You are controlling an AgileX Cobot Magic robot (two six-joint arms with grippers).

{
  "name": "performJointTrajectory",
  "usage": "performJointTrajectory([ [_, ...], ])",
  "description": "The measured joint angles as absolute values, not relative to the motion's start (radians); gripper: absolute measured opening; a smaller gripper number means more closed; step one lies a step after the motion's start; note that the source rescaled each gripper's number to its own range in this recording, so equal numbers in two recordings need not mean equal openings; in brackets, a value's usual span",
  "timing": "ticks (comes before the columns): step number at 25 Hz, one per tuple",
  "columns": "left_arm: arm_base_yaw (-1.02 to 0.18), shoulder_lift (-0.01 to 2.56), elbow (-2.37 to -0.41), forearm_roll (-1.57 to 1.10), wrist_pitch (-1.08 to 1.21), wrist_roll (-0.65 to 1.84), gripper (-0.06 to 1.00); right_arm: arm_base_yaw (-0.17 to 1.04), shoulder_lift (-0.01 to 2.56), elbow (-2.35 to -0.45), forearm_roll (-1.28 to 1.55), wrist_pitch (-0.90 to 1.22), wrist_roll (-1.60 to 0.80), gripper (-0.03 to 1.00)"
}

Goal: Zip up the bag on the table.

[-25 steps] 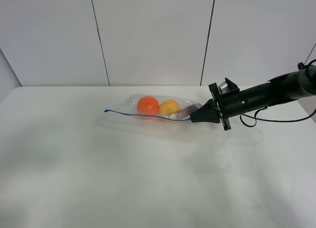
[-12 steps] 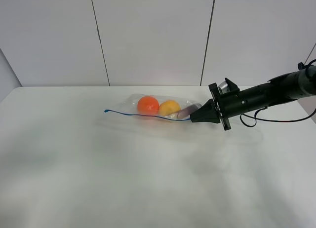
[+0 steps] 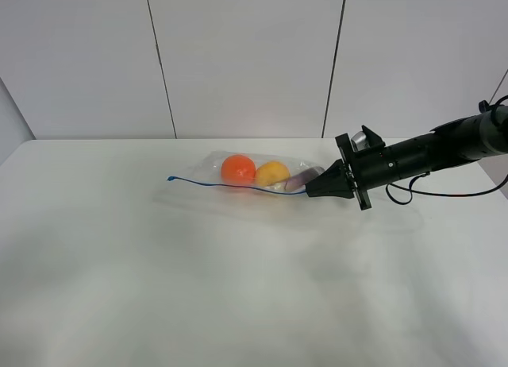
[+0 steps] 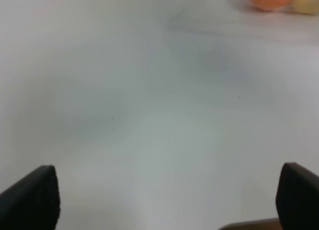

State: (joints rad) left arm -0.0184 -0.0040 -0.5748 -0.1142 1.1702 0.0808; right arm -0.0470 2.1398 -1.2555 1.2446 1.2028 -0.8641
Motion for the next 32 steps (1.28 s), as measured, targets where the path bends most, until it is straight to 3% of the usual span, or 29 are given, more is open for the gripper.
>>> performJointTrajectory([
  [3,-0.018,-0.006,-0.569,-0.114,1.169,0.081,1.0,-0.047,2.14,-1.255,1.245,1.203,-0.863,0.01],
  [5,-0.018,-0.006,-0.569,-0.114,1.17,0.081,1.0,-0.047,2.14,-1.255,1.245,1.203,-0.857,0.08],
  [8,-0.018,-0.006,-0.569,-0.114,1.17,0.081,1.0,-0.047,2.14,-1.255,1.228,1.203,-0.846,0.43],
  [10,-0.018,-0.006,-0.569,-0.114,1.17,0.081,1.0,-0.047,2.135,-1.257,1.2,1.203,-0.825,0.75],
  [11,-0.018,-0.006,-0.569,-0.114,1.17,0.081,1.0,-0.047,2.13,-1.266,1.173,1.204,-0.804,0.84],
  [13,-0.018,-0.006,-0.569,-0.114,1.17,0.081,1.0,-0.047,2.111,-1.322,1.063,1.196,-0.723,0.92],
  [23,-0.018,-0.006,-0.569,-0.114,1.17,0.081,1.0,-0.017,2.053,-1.768,0.189,1.205,-0.186,0.96],
  [32,-0.018,-0.006,-0.569,-0.114,1.17,0.08,1.0,-0.01,1.966,-1.707,0.066,1.208,-0.133,0.96],
])
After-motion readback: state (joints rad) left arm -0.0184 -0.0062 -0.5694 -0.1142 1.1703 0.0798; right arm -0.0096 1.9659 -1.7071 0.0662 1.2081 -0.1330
